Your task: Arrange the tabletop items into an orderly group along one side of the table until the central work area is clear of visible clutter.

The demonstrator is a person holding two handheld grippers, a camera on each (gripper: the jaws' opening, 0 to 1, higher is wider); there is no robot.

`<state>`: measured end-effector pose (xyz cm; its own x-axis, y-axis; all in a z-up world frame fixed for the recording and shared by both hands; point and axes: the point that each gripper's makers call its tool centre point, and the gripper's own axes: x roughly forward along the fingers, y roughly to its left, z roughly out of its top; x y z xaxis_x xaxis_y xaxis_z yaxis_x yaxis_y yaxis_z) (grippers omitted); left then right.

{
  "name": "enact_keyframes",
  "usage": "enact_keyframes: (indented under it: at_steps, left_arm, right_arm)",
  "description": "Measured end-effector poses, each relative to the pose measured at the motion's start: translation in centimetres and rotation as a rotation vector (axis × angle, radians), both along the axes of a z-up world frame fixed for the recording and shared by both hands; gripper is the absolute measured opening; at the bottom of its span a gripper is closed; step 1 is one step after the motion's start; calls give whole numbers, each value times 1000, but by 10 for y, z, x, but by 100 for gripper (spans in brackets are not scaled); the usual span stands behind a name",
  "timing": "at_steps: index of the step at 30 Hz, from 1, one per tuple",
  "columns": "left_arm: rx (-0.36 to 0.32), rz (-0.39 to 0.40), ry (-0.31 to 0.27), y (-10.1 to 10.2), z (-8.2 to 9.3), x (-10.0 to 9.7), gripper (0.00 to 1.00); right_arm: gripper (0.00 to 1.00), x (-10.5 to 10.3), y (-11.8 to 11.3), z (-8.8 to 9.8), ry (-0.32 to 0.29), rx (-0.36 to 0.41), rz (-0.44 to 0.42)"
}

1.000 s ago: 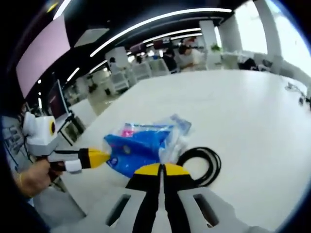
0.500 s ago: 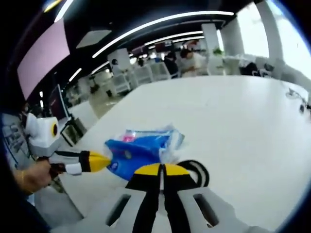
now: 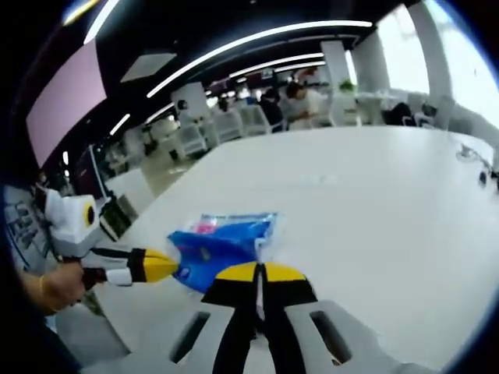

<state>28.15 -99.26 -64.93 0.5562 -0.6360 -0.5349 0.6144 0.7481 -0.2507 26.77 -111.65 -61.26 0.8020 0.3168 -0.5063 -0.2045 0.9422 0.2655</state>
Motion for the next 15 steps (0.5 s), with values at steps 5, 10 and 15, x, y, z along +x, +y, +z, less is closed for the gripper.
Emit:
enact_keyframes:
  at_steps: [5, 10, 15]
  left_arm:
    - [-25, -1, -1, -10, 2, 9, 0]
    - [-37, -4, -2, -19, -2, 17, 0]
    - [-49, -5, -3, -30, -5, 24, 0]
  right_arm:
    - [0, 6, -13, 0, -3, 15, -21]
    - [0, 14, -24, -3, -1, 43, -34]
    - [0, 23, -34, -6, -4, 43, -49]
